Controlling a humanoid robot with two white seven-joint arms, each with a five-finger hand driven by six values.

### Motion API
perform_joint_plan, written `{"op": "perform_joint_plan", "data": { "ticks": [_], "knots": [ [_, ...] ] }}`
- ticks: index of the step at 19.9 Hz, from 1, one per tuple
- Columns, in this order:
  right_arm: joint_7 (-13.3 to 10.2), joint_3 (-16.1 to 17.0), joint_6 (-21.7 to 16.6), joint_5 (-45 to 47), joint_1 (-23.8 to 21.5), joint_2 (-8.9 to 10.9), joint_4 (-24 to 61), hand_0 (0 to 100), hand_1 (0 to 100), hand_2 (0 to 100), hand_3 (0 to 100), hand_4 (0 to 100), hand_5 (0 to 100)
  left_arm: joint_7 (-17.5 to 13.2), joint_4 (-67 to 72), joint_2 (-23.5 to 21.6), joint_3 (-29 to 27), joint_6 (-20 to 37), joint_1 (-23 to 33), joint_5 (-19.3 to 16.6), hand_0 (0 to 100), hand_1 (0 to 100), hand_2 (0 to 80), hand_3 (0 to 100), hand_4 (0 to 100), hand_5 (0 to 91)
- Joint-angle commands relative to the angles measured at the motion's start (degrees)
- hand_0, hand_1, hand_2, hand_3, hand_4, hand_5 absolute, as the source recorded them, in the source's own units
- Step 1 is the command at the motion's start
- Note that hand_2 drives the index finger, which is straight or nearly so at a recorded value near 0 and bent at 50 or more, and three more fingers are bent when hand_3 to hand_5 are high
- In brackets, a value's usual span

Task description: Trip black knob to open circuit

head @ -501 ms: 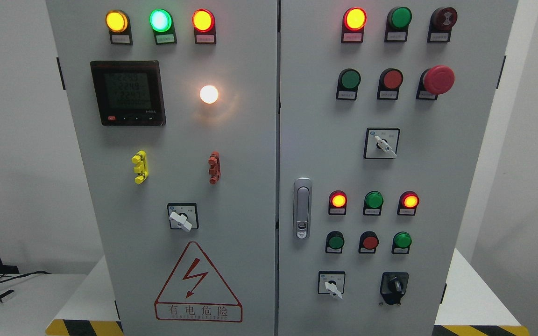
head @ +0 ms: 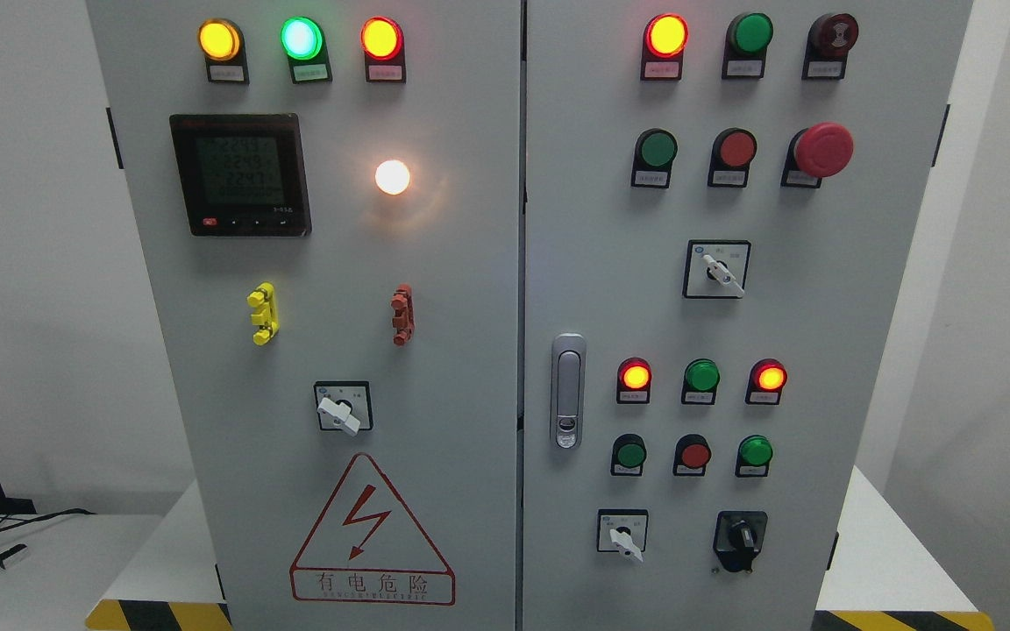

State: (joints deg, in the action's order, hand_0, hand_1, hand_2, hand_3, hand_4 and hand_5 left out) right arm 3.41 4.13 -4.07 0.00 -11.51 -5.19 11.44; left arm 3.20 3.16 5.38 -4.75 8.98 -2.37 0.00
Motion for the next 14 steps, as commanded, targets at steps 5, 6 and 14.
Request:
{"op": "perform_joint_plan", "data": {
  "ticks": [5,6,14],
  "knots": [
    [0.11,0.0,-2.52,0.53,-0.61,-0.61,2.26,15,36,8,26,16,16,-0.04,0.0,-0.02,0.0,-0.01,0.0,-1.76,12,39,0.0,0,0,0.0],
    [0.11,0.0,-2.43,0.53,-1.49,-0.7,4.27,15,36,8,27,17,17,-0.04,0.0,-0.02,0.0,-0.01,0.0,-1.76,12,39,0.0,0,0,0.0],
    [4.14,-1.23,-2.43,0.0,-15.97,-0.18,30.26,15,38,11,31,20,20,-0.04,0.0,-0.02,0.0,-0.01,0.0,-1.76,12,39,0.0,0,0,0.0]
  ]
}}
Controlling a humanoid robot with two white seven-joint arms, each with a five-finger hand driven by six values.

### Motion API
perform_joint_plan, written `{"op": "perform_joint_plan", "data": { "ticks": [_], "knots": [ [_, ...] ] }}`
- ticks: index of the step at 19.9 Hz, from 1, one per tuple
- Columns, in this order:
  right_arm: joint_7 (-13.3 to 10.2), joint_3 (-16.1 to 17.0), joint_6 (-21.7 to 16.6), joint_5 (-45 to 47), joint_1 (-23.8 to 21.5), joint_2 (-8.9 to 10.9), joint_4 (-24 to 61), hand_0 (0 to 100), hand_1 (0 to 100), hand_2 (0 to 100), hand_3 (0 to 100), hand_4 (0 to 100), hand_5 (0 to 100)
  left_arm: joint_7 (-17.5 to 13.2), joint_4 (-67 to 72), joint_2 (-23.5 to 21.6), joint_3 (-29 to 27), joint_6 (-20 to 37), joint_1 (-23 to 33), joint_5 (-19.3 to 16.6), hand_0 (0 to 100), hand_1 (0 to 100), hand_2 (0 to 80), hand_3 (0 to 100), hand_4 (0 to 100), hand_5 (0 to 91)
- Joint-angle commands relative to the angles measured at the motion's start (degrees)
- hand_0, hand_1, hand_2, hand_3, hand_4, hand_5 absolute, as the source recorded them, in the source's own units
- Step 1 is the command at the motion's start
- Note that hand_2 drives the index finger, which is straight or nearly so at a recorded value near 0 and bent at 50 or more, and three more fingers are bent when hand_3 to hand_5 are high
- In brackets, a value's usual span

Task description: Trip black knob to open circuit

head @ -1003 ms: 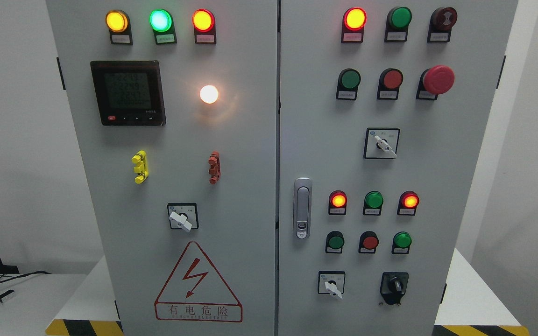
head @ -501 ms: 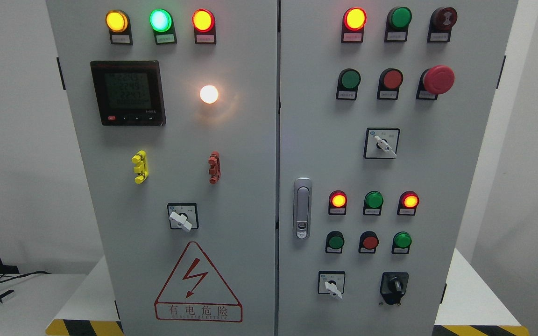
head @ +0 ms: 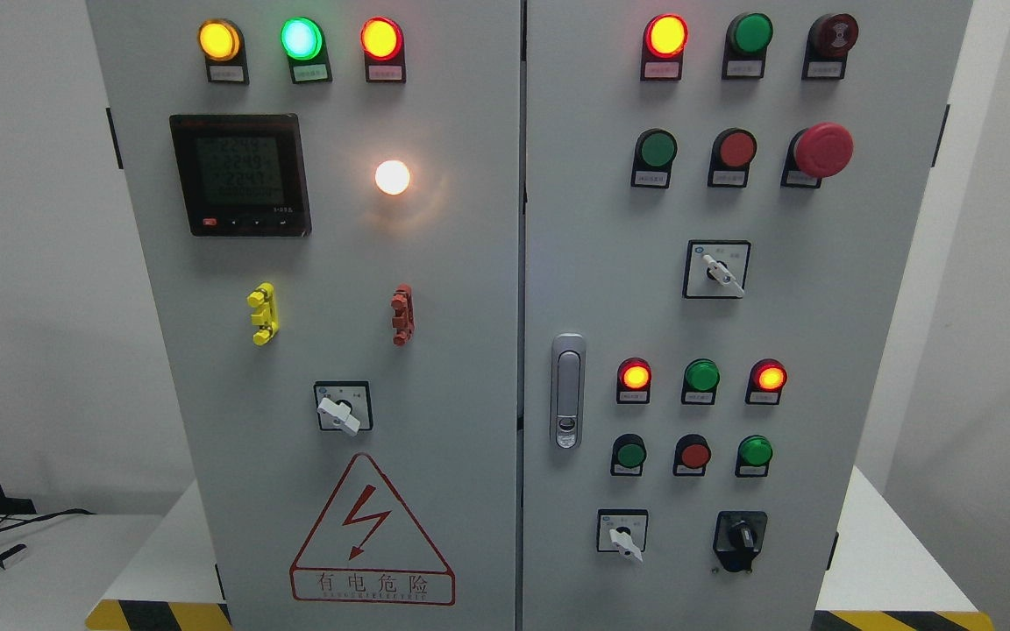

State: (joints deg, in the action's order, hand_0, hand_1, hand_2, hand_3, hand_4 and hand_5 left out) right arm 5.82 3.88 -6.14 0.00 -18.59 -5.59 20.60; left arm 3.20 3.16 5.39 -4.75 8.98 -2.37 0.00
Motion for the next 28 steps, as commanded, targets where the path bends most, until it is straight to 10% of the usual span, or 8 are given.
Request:
{"op": "perform_joint_plan", "data": {
  "ticks": [1,7,14,28],
  "knots": [
    [2.7,-0.98,-0.36,0.09,-11.88,0.41,26.28,15,38,12,33,23,22,-0.04,0.0,-0.03,0.0,-0.02,0.0,-1.76,12,39,0.0,0,0,0.0],
    [4.2,-0.72,-5.26,2.1,-25.95,4.18,52.14,15,42,18,46,38,32,-0.04,0.0,-0.03,0.0,-0.02,0.0,-1.76,12,39,0.0,0,0,0.0],
    [1.65,0.51,-11.17,4.21,-32.64,3.31,75.52,18,58,26,52,44,41,-0.04,0.0,-0.03,0.0,-0.02,0.0,-1.76,12,39,0.0,0,0,0.0],
    [-5.99,0.87,-5.2,5.01,-29.23,3.92,93.65,21,63,29,57,46,44,-0.04,0.0,-0.03,0.0,-0.02,0.0,-1.76,12,39,0.0,0,0,0.0]
  ]
}}
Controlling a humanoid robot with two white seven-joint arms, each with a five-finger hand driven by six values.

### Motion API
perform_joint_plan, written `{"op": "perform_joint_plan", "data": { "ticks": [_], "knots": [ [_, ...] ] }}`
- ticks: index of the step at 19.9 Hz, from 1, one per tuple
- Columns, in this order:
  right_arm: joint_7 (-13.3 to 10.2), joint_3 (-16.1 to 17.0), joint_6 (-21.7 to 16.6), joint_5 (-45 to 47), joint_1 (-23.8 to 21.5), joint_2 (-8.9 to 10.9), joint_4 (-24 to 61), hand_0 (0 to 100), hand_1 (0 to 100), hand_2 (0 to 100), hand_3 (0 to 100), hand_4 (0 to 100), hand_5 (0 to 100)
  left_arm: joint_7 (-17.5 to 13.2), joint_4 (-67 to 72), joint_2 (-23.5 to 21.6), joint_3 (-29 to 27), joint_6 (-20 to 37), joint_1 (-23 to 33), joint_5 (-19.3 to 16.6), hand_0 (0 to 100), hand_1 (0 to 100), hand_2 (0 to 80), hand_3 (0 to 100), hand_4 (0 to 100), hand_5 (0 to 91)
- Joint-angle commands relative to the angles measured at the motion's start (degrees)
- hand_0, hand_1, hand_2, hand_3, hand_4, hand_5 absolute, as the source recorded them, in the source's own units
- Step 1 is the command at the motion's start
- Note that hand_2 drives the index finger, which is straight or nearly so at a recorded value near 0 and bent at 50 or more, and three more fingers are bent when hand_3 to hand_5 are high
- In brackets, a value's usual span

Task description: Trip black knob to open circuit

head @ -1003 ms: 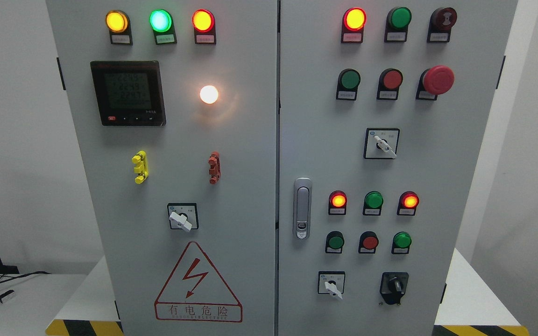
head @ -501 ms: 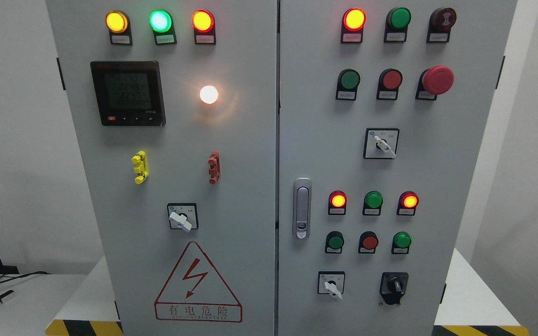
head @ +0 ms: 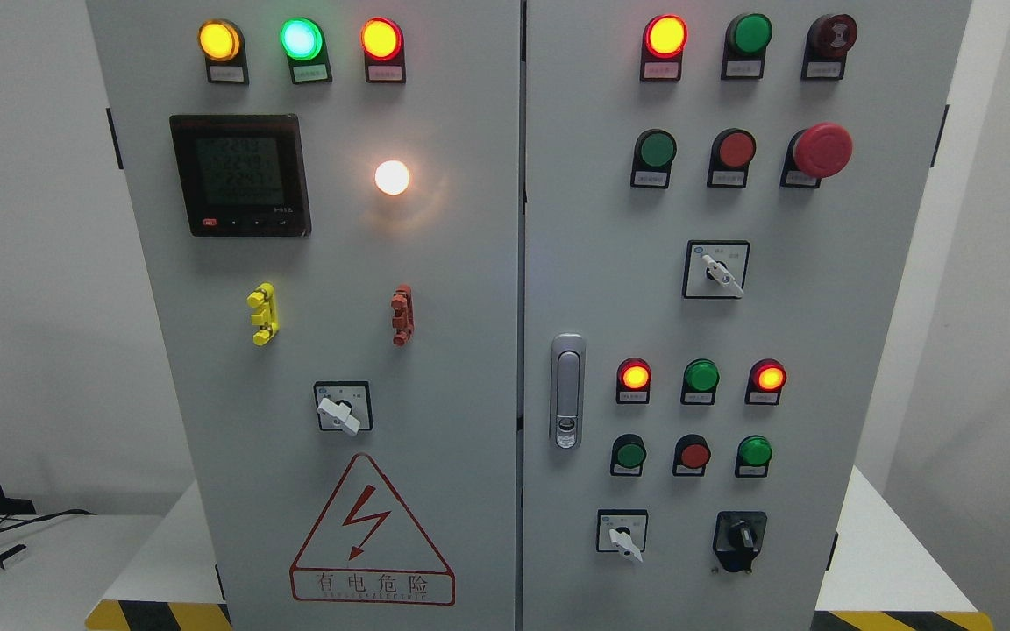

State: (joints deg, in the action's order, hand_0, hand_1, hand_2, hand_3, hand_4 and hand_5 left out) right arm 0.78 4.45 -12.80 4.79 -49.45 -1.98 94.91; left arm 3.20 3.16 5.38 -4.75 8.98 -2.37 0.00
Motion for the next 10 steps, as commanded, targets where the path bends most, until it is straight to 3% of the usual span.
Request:
{"op": "perform_joint_plan", "data": {
  "ticks": [1,6,10],
  "knots": [
    [-1.57,0.21,2.24,0.22,2.07,0.31,20.22,21,63,29,57,46,45,-0.04,0.0,-0.02,0.0,-0.01,0.0,-1.76,12,39,0.0,0,0,0.0],
    [-3.95,0.47,4.97,0.22,6.89,0.58,22.86,21,58,28,57,47,46,-0.04,0.0,-0.02,0.0,-0.01,0.0,-1.76,12,39,0.0,0,0,0.0],
    [-3.33,5.04,14.89,0.22,18.39,0.05,22.16,22,57,28,59,50,47,-0.04,0.0,-0.02,0.0,-0.01,0.0,-1.76,12,39,0.0,0,0,0.0]
  ]
}}
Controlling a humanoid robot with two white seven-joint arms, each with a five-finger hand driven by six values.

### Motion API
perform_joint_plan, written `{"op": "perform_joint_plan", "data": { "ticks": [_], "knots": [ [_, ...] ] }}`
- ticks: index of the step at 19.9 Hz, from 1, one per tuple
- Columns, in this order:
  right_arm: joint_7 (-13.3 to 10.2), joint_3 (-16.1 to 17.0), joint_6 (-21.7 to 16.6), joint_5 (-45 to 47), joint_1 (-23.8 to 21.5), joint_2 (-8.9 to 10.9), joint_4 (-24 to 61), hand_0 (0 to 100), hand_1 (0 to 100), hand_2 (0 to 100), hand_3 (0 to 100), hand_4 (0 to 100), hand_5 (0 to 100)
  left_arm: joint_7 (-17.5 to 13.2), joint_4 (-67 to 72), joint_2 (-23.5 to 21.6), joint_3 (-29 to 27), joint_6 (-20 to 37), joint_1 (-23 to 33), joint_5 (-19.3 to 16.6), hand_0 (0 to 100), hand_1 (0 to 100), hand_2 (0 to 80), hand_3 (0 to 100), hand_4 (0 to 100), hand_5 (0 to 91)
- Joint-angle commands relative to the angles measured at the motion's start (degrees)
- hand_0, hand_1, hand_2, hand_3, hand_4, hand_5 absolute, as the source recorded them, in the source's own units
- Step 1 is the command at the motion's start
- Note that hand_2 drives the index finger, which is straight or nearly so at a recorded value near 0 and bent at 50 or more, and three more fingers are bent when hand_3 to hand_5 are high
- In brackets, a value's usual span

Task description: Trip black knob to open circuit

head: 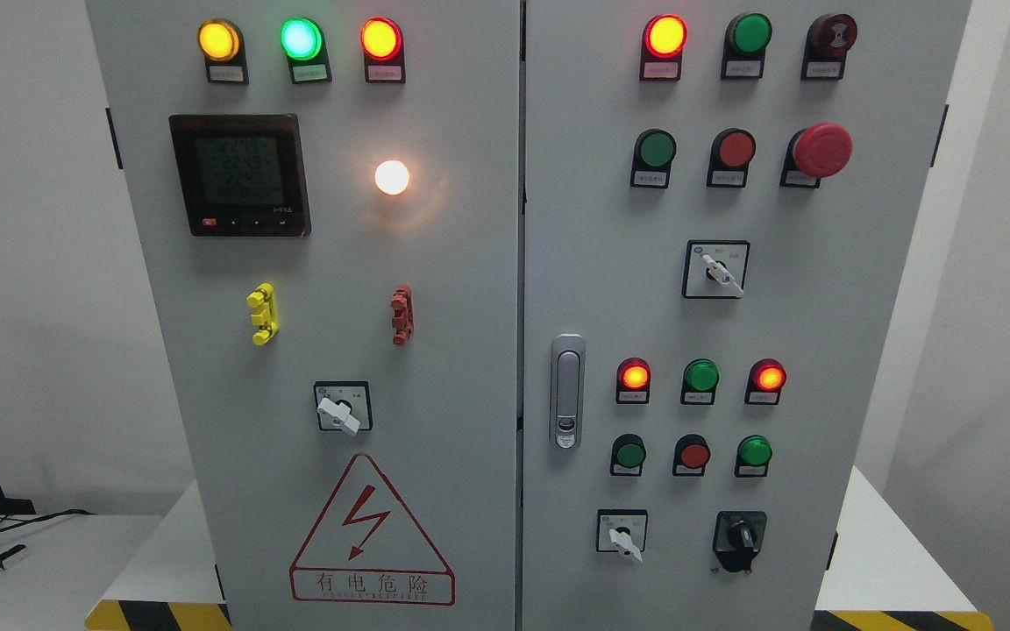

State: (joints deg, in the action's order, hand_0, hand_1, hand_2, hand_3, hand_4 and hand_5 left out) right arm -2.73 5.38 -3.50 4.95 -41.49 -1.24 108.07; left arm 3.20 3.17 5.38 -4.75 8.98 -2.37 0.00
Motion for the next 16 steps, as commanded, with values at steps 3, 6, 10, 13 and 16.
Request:
{"op": "perform_joint_plan", "data": {
  "ticks": [3,6,10,13,16],
  "knots": [
    [0.1,4.11,8.33,0.06,15.54,-0.42,7.94,22,57,28,60,51,48,-0.04,0.0,-0.02,0.0,-0.01,0.0,-1.76,12,39,0.0,0,0,0.0],
    [-0.34,3.67,11.41,0.06,19.42,-0.69,7.94,22,57,28,61,52,49,-0.04,0.0,-0.02,0.0,-0.01,0.0,-1.76,12,39,0.0,0,0,0.0],
    [-0.43,3.76,13.34,-0.03,23.29,-0.69,7.94,23,56,28,62,53,51,-0.04,0.0,0.07,0.0,-0.01,0.0,-1.76,12,39,0.0,0,0,0.0],
    [-0.52,3.59,14.66,-0.03,25.13,-0.86,7.51,23,56,28,62,53,51,-0.04,0.0,-0.02,0.0,-0.01,0.0,-1.76,12,39,0.0,0,0,0.0],
    [-1.31,3.24,14.75,-0.12,27.15,-0.87,6.37,23,56,25,62,53,51,-0.04,0.0,-0.02,0.0,-0.01,0.0,-1.76,12,39,0.0,0,0,0.0]
  ]
}}
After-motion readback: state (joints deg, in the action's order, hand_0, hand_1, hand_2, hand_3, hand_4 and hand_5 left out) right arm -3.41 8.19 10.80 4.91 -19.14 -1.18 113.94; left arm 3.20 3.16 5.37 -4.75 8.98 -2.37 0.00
